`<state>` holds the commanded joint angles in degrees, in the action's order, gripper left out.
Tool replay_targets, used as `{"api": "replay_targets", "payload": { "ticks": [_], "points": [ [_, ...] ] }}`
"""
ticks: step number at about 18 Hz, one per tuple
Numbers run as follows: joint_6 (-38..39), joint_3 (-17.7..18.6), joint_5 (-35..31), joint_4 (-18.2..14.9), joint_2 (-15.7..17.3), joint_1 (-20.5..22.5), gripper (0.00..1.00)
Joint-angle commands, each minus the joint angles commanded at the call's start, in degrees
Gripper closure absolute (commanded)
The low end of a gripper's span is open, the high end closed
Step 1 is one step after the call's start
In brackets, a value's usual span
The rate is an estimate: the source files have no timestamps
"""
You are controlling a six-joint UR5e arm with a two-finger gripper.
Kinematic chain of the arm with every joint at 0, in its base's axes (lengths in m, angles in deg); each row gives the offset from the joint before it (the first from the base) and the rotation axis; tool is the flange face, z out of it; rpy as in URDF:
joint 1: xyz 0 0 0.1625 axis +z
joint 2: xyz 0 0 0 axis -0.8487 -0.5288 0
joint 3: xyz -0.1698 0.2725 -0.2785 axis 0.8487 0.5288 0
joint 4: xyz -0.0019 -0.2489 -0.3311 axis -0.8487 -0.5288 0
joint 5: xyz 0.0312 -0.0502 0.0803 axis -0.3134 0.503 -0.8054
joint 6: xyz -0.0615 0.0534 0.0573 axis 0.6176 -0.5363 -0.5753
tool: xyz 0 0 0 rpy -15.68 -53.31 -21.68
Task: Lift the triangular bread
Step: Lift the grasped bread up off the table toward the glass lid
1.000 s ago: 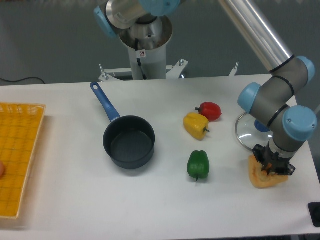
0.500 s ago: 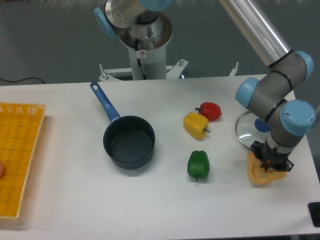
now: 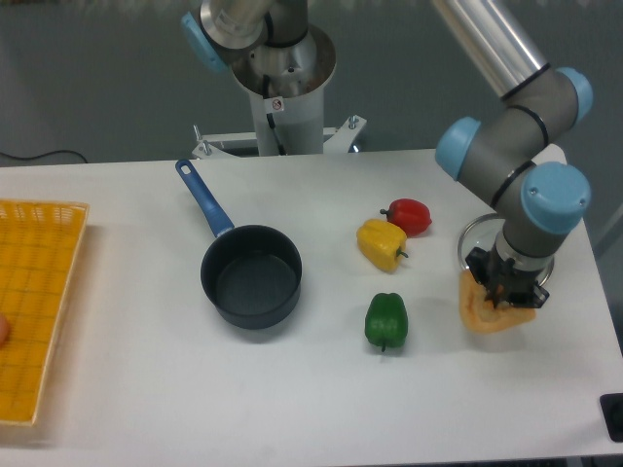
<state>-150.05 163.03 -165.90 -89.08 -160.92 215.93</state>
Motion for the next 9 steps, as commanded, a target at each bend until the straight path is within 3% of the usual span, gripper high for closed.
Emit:
{"api": "replay_targets", "payload": {
  "ticks": [9],
  "points": [
    [-0.4,-0.4,-2.6,-5.4,3.3,-1.1,1.00]
  ]
}}
